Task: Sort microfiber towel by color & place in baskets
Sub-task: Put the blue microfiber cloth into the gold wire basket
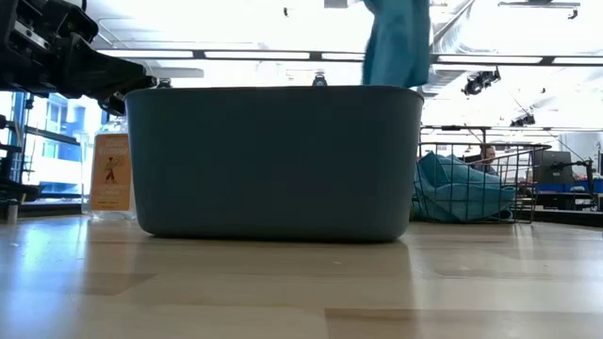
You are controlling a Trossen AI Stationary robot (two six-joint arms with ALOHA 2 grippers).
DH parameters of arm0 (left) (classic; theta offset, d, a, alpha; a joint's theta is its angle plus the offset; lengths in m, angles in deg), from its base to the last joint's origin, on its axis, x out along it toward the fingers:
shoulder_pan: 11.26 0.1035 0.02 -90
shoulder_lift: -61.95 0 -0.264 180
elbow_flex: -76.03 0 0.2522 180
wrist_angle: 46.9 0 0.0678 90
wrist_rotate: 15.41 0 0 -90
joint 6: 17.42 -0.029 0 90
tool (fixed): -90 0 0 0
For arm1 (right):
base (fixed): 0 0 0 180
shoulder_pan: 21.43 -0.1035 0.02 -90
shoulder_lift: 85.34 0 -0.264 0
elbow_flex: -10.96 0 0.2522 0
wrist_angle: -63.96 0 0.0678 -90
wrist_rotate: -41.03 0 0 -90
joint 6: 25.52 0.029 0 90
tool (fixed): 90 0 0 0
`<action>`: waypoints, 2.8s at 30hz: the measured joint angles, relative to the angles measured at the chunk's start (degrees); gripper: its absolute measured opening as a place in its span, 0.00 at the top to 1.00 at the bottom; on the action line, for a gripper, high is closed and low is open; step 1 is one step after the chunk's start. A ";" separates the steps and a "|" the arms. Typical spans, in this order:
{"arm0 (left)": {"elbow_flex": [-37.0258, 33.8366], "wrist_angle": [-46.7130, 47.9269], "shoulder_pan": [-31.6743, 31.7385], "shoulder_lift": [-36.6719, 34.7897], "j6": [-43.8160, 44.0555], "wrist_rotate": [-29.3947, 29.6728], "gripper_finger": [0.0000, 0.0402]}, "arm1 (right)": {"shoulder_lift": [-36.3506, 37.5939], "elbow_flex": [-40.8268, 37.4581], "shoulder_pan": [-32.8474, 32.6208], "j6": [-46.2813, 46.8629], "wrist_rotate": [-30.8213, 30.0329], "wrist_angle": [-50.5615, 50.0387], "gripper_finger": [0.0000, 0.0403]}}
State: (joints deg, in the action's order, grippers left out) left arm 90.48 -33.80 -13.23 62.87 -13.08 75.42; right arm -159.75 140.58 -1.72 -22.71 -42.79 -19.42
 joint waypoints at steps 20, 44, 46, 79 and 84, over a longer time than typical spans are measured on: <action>0.00 0.00 0.00 0.00 0.00 0.00 1.00 | 22.89 -30.85 -20.88 25.22 -3.02 1.75 1.00; 0.00 0.00 0.01 0.01 0.00 -0.01 1.00 | 19.72 -67.16 -32.99 33.41 -9.06 5.69 1.00; 0.00 -0.02 0.00 0.00 -0.01 0.01 1.00 | 17.44 -68.35 -32.94 34.56 -9.07 6.18 1.00; 0.00 -0.02 0.00 0.01 0.00 0.01 1.00 | 0.90 -66.89 -29.73 35.40 -3.89 5.11 0.07; 0.00 -0.02 -0.01 0.01 -0.02 0.01 1.00 | 0.90 -73.30 -28.44 38.67 -2.63 12.86 0.06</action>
State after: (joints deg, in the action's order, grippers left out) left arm 90.48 -33.82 -13.24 62.88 -13.10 75.43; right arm -158.85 67.27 -30.16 15.96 -45.42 -6.56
